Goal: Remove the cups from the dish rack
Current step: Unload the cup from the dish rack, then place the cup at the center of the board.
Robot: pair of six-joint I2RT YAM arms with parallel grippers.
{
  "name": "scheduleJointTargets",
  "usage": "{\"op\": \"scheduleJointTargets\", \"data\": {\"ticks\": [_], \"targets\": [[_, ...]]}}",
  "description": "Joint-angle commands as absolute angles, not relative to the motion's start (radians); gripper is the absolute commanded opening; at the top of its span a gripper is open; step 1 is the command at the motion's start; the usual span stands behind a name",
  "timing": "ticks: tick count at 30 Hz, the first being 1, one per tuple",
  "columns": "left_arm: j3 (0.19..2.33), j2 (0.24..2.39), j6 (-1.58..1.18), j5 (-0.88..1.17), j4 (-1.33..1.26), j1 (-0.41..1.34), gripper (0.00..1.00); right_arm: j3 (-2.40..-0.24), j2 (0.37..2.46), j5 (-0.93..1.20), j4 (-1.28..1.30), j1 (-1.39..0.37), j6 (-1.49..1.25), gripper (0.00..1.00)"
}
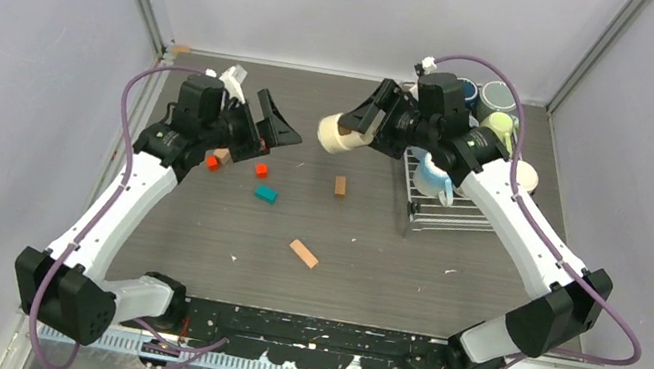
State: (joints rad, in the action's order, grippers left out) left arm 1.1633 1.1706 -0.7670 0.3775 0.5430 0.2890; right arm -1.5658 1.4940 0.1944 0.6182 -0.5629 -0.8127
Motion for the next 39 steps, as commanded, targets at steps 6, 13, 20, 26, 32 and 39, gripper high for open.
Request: {"op": "scheduleJointTargets", "data": {"ticks": [6, 13, 20, 26, 32, 39], "targets": [[1.053, 1.154, -1.083, 0.639, 0.055, 0.243, 1.00, -1.511, 1.553, 0.605, 0.226, -0.502, -1.033, 0.28], [1.037, 1.180, -1.178, 0.698, -0.136, 0.236, 0.90, -1.477, 1.591, 0.690, 0.103, -0.501, -1.118, 0.27], [1.024, 1.197, -1.268, 0.748, -0.273, 0.236, 0.71, -1.412, 1.607, 0.766, -0.071, -0.485, -1.241, 0.27], [1.008, 1.218, -1.384, 0.789, -0.411, 0.236, 0.53, -1.369, 1.620, 0.807, -0.170, -0.475, -1.320, 0.27], [1.004, 1.227, -1.440, 0.819, -0.462, 0.236, 0.36, -1.357, 1.621, 0.816, -0.191, -0.474, -1.336, 0.27], [0.987, 1.227, -1.442, 0.832, -0.460, 0.239, 0.06, -1.339, 1.605, 0.817, -0.193, -0.474, -1.332, 0.27]]}}
